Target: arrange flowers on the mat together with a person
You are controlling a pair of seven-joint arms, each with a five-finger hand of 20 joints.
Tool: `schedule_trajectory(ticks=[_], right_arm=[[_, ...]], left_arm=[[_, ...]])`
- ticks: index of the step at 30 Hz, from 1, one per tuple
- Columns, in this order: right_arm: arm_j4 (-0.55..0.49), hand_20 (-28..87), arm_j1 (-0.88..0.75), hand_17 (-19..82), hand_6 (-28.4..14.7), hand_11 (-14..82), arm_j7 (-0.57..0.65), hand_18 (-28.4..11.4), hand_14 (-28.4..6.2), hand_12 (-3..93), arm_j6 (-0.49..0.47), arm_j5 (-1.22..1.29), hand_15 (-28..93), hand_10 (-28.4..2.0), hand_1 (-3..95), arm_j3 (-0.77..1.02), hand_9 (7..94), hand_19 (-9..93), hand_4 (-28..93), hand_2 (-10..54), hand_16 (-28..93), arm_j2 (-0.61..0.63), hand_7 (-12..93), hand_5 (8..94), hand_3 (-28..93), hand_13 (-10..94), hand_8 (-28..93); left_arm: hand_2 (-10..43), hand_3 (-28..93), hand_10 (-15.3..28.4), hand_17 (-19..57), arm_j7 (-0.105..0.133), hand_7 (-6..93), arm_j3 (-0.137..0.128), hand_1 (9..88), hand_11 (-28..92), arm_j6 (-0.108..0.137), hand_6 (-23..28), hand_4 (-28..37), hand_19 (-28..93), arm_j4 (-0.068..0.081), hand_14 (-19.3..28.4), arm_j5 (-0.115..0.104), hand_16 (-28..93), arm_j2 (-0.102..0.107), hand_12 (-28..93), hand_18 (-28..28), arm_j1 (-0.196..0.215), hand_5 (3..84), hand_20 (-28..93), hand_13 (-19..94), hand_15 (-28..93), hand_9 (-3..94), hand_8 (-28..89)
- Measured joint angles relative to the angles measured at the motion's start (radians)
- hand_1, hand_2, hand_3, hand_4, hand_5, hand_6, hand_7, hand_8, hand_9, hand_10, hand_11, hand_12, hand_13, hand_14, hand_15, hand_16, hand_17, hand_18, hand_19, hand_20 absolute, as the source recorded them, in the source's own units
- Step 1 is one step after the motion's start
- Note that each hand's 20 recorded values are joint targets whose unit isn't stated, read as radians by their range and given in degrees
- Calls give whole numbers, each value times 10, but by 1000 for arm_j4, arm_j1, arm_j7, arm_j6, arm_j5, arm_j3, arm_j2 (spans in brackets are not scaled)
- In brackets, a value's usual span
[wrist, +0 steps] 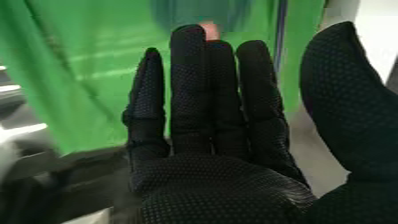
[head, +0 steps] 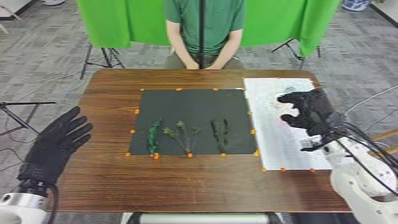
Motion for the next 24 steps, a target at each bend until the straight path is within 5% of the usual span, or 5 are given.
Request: schedule_trajectory(ticks=[13,24], right_arm=[[74,417,108,212,33,249,138,-162,-60,238,-50,-91,452,-68,341,-133,548,610,-283,-95,249,73,332,526,831,520,-175],[129,422,166,222,41,315,141,-157,-54,261,-112,-105,498,-70,352,-187,584,619,-283,-95,257,78,367,546,823,552,-176]], left_arm=[[-58,676,110,-87,7,148,-4,305,172,3,35,-260,425,-1,137,0,33,3,191,215,2,313,94,222,256,267,-82],[-58,677,109,-87,8,147,-7,304,171,3,36,-260,425,-2,136,0,33,3,191,215,2,314,95,224,257,267,-81]])
